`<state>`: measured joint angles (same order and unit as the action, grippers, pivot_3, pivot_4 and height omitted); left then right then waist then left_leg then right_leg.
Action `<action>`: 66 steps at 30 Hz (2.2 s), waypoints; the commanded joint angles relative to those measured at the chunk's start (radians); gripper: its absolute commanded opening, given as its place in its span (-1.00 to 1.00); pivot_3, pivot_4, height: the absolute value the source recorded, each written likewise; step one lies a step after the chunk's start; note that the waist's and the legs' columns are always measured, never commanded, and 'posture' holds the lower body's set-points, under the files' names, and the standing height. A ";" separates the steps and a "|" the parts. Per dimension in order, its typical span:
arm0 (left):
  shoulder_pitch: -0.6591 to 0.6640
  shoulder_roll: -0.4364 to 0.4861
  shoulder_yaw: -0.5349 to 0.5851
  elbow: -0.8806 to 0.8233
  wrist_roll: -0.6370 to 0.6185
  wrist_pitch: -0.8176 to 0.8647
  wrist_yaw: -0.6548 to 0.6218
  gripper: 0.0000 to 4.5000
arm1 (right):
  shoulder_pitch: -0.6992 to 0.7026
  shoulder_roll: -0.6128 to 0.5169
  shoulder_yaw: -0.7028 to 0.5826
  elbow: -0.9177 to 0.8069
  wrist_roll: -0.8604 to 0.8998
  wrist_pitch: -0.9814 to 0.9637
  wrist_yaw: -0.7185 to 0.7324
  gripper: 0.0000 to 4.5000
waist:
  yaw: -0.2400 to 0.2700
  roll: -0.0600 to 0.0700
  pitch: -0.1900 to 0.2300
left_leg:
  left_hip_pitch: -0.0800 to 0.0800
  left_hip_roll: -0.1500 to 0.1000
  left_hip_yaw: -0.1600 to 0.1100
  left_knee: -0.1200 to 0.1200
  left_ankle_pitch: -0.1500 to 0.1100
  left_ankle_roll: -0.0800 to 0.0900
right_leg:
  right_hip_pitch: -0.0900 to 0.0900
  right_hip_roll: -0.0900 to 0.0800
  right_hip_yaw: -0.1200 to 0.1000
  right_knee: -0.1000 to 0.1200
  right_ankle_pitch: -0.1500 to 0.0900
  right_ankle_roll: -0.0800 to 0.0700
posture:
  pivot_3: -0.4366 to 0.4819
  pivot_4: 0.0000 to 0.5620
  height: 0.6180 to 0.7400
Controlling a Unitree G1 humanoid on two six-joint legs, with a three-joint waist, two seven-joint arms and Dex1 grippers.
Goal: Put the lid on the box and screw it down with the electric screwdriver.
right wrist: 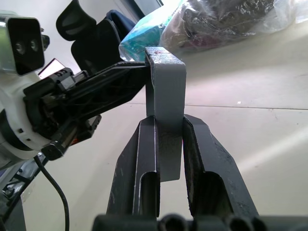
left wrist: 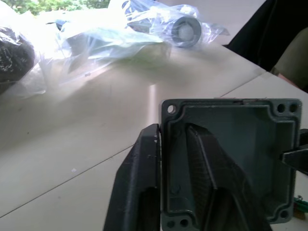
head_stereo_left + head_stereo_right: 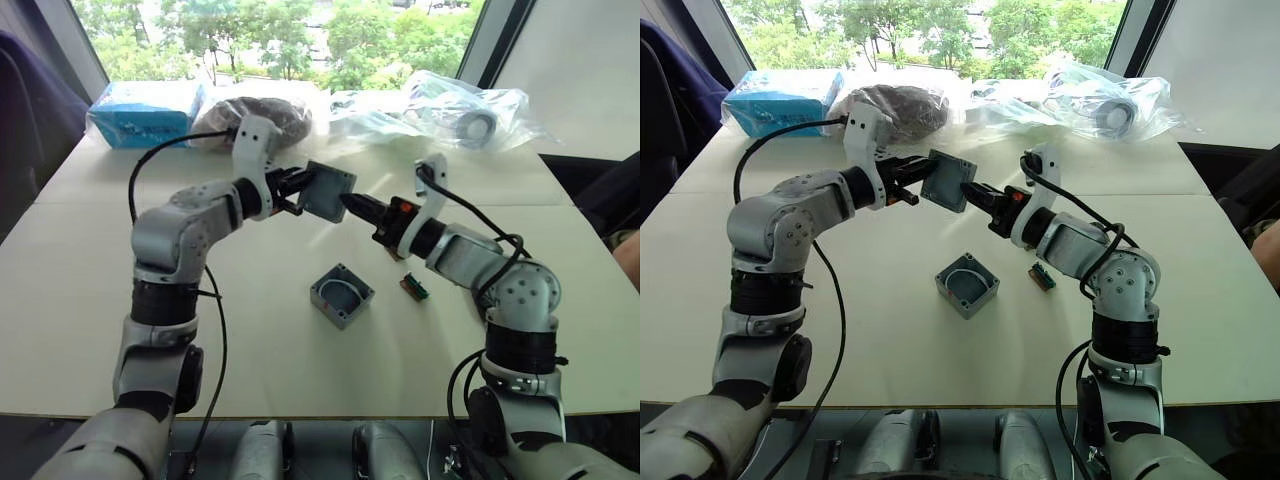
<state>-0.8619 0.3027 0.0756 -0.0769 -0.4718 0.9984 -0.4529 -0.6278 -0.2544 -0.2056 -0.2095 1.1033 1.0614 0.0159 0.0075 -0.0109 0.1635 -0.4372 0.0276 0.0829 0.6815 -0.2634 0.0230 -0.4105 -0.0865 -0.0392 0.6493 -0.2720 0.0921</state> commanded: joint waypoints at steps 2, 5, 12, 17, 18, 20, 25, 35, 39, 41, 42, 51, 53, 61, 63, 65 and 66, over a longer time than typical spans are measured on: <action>-0.025 0.028 0.085 -0.039 -0.094 0.031 -0.038 0.24 | -0.003 0.002 -0.016 -0.034 -0.004 -0.027 -0.002 -0.95 | -0.003 0.000 0.000 | 0.000 0.000 0.000 0.000 0.000 0.000 | 0.000 0.000 0.000 0.000 0.000 0.000 | -0.05 -0.47 1.00; -0.034 0.073 0.130 -0.057 -0.178 0.101 -0.079 0.80 | 0.005 -0.008 -0.017 -0.048 -0.028 -0.041 -0.007 -0.95 | -0.007 0.000 0.000 | 0.000 0.000 0.000 -0.001 0.000 0.000 | -0.001 0.000 0.000 0.000 0.000 0.000 | -0.05 -0.47 1.00; -0.110 0.177 0.257 0.061 -0.304 0.204 -0.109 0.86 | 0.143 -0.186 0.002 -0.300 -0.204 -0.175 0.107 -0.95 | 0.000 0.000 0.000 | -0.004 0.000 0.000 0.000 0.000 -0.001 | -0.004 0.000 0.000 0.000 0.000 0.000 | -0.05 -0.47 1.00; -0.115 0.168 0.195 0.117 -0.292 0.162 -0.154 0.08 | 0.331 -0.423 0.193 -0.533 -0.625 -0.484 0.246 -0.95 | 0.004 0.000 0.000 | -0.004 -0.001 -0.001 0.000 0.000 -0.001 | -0.003 0.000 -0.001 0.000 -0.001 0.001 | -0.05 -0.47 1.00; -0.115 0.164 0.184 0.122 -0.290 0.156 -0.161 -0.05 | 0.357 -0.453 0.227 -0.545 -0.701 -0.544 0.258 -0.95 | 0.002 0.000 0.001 | -0.004 -0.001 -0.001 0.000 0.000 -0.001 | -0.003 0.000 -0.001 -0.001 -0.001 0.001 | -0.05 -0.47 1.00; -0.113 0.156 0.152 0.130 -0.288 0.143 -0.186 -0.37 | 0.435 -0.531 0.317 -0.532 -0.922 -0.743 0.287 -0.95 | 0.001 -0.001 0.001 | -0.003 -0.001 0.000 0.000 0.001 -0.002 | -0.003 0.000 0.000 0.000 -0.001 0.001 | -0.05 -0.47 1.00; -0.124 0.148 0.047 0.144 -0.301 0.152 -0.297 -0.96 | 0.585 -0.649 0.489 -0.367 -1.472 -1.163 0.187 -0.95 | 0.001 -0.002 0.002 | -0.003 -0.001 -0.001 0.000 0.003 -0.005 | -0.003 0.000 0.000 0.000 -0.002 0.003 | -0.05 -0.47 1.00; -0.073 0.216 -0.301 0.142 -0.124 -0.040 -0.566 -0.96 | 0.600 -0.513 0.511 -0.235 -1.791 -1.317 0.117 -0.95 | 0.002 -0.002 0.002 | -0.001 0.000 -0.001 0.000 0.005 -0.009 | -0.001 0.002 -0.001 0.000 -0.002 0.003 | -0.05 -0.47 1.00; -0.068 0.226 -0.411 0.166 -0.028 -0.140 -0.645 -0.96 | 0.595 -0.469 0.516 -0.213 -1.838 -1.339 0.125 -0.95 | 0.005 -0.002 0.002 | -0.001 0.000 -0.001 0.000 0.005 -0.009 | -0.001 0.002 -0.001 0.000 -0.002 0.003 | -0.05 -0.47 1.00; -0.064 0.231 -0.446 0.173 0.010 -0.180 -0.677 -0.96 | 0.602 -0.456 0.513 -0.206 -1.853 -1.351 0.128 -0.95 | 0.005 -0.002 0.002 | -0.001 0.000 -0.001 0.000 0.005 -0.009 | -0.001 0.002 -0.001 0.000 -0.002 0.003 | -0.05 -0.47 1.00; -0.065 0.231 -0.456 0.177 0.022 -0.189 -0.686 -0.96 | 0.606 -0.452 0.512 -0.203 -1.862 -1.357 0.129 -0.95 | 0.004 -0.002 0.002 | -0.001 0.000 -0.001 0.000 0.005 -0.009 | -0.001 0.002 -0.001 0.000 -0.002 0.003 | -0.05 -0.47 1.00; -0.069 0.188 -0.449 0.230 0.088 -0.215 -0.682 -0.96 | 0.619 -0.432 0.502 -0.161 -1.930 -1.426 0.092 -0.95 | 0.005 -0.002 0.002 | -0.001 0.000 -0.002 0.000 0.005 -0.009 | -0.001 0.002 -0.001 0.000 -0.002 0.003 | -0.05 -0.47 1.00; -0.071 0.181 -0.442 0.236 0.093 -0.211 -0.677 -0.96 | 0.622 -0.425 0.498 -0.157 -1.934 -1.428 0.093 -0.95 | 0.004 -0.002 0.002 | -0.001 0.000 -0.002 0.000 0.005 -0.009 | -0.001 0.002 -0.001 0.000 -0.002 0.003 | -0.05 -0.47 1.00; -0.070 0.172 -0.429 0.227 0.104 -0.203 -0.669 -0.96 | 0.672 -0.412 0.464 -0.178 -1.986 -1.445 0.040 -0.95 | 0.005 -0.002 0.002 | -0.001 0.000 -0.002 0.000 0.005 -0.009 | 0.000 0.002 -0.001 0.000 -0.002 0.003 | -0.05 -0.47 1.00; -0.067 0.170 -0.427 0.223 0.104 -0.202 -0.669 -0.96 | 0.685 -0.409 0.459 -0.182 -2.000 -1.451 0.027 -0.95 | 0.005 -0.002 0.002 | -0.001 0.000 -0.002 0.000 0.005 -0.009 | 0.000 0.002 -0.001 0.000 -0.002 0.003 | -0.05 -0.47 1.00; -0.063 0.166 -0.426 0.214 0.103 -0.197 -0.668 -0.96 | 0.698 -0.405 0.455 -0.185 -2.016 -1.456 0.015 -0.95 | 0.005 -0.002 0.002 | -0.001 0.000 -0.002 0.000 0.005 -0.009 | 0.000 0.002 -0.001 0.000 -0.002 0.003 | -0.05 -0.47 1.00; -0.062 0.164 -0.426 0.211 0.102 -0.196 -0.668 -0.96 | 0.701 -0.403 0.453 -0.185 -2.022 -1.457 0.012 -0.95 | 0.005 -0.002 0.002 | -0.001 0.000 -0.002 0.000 0.005 -0.009 | 0.000 0.002 -0.001 0.000 -0.002 0.003 | -0.05 -0.47 1.00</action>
<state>-0.9161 0.4698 -0.3759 0.1714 -0.3685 0.8005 -1.1193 0.0671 -0.6668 0.2652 -0.3596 -0.9028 -0.3830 0.0473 0.0126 -0.0129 0.1652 -0.4380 0.0275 0.0807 0.6819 -0.2582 0.0140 -0.4108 -0.0843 -0.0399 0.6498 -0.2743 0.0953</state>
